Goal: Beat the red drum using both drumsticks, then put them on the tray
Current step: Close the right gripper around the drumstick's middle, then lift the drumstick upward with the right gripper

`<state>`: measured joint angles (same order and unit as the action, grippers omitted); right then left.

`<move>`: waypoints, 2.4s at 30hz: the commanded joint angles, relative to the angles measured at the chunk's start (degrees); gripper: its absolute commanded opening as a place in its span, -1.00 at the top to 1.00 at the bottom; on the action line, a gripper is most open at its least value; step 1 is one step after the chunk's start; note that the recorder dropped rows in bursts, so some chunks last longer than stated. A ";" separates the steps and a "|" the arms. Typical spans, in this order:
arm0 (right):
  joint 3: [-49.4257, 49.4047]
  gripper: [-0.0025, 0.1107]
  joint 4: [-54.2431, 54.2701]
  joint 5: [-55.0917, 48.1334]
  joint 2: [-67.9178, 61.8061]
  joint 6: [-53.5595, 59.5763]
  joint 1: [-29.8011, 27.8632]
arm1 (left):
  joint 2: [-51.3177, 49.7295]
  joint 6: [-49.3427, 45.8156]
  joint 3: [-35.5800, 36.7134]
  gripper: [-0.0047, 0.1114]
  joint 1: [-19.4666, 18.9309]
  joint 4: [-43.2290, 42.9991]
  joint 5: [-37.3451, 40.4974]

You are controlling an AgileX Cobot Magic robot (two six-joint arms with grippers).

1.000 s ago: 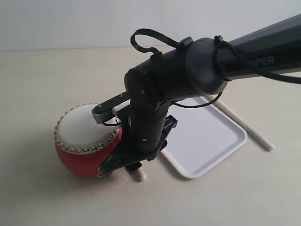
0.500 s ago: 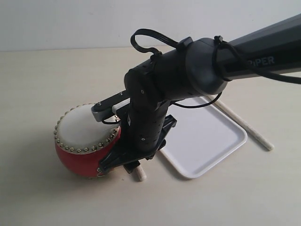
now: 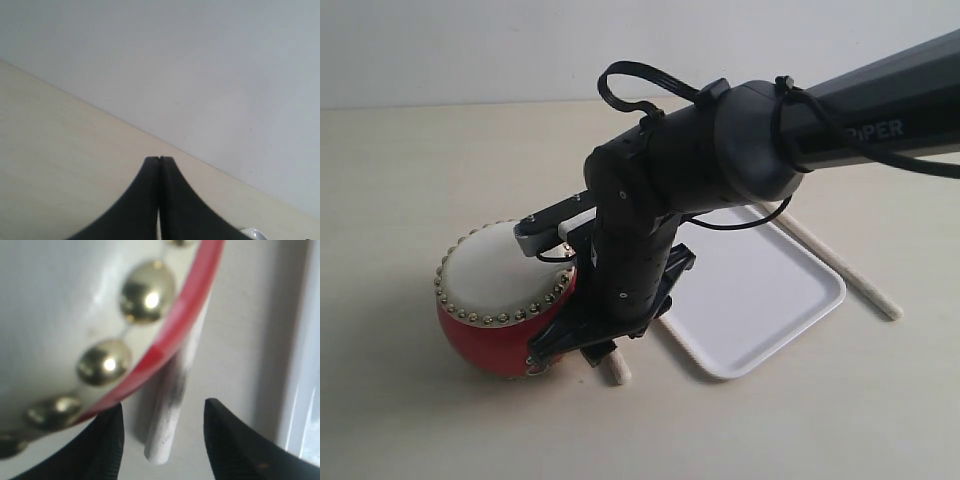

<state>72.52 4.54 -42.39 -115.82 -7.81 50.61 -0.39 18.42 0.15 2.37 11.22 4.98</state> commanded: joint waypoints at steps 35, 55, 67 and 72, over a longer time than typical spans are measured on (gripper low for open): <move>-4.26 0.19 -0.62 6.08 -0.11 -2.80 0.06 | 0.39 -0.23 -0.15 0.92 -0.08 0.00 -0.26; -4.26 0.19 -0.62 6.24 -0.40 -2.81 0.06 | 0.39 -0.23 -0.15 0.92 -0.08 0.00 -0.26; -4.26 0.30 -0.44 6.75 -1.60 -2.81 0.06 | 0.39 -0.23 -0.15 0.92 -0.08 0.00 -0.26; -4.26 0.64 -0.44 6.02 -1.60 -2.81 0.06 | 0.39 -0.23 -0.15 0.92 -0.08 0.00 -0.26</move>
<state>68.49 4.43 -35.92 -116.92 -10.62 50.61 -0.39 18.42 0.15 2.37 11.22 4.98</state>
